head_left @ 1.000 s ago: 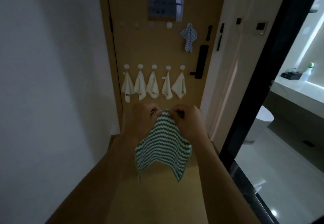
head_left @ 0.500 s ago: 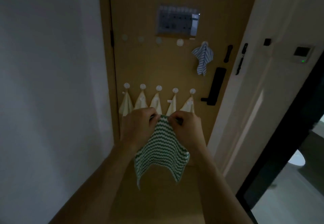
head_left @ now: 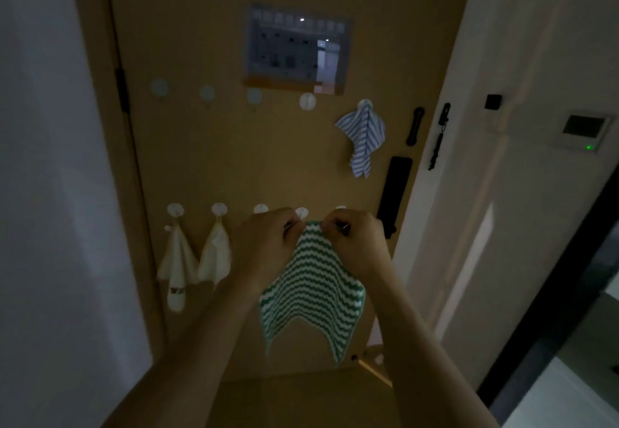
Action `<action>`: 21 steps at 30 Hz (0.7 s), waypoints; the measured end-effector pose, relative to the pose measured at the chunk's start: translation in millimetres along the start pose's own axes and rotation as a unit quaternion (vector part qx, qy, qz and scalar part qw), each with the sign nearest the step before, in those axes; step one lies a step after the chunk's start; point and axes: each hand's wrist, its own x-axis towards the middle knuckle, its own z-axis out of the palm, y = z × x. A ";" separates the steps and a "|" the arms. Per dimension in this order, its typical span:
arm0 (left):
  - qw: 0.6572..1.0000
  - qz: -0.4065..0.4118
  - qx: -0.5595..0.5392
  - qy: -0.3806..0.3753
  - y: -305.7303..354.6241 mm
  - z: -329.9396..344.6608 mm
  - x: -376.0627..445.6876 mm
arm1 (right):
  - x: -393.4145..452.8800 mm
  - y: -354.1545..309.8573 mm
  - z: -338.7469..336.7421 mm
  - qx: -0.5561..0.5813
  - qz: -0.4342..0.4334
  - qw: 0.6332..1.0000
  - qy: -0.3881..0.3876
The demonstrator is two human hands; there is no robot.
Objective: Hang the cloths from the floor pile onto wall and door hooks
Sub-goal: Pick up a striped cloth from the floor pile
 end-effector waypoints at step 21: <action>0.996 -0.022 0.022 0.078 -112.7 111.3 267.4 | 287.5 108.9 94.2 -0.016 0.002 1.000 -0.001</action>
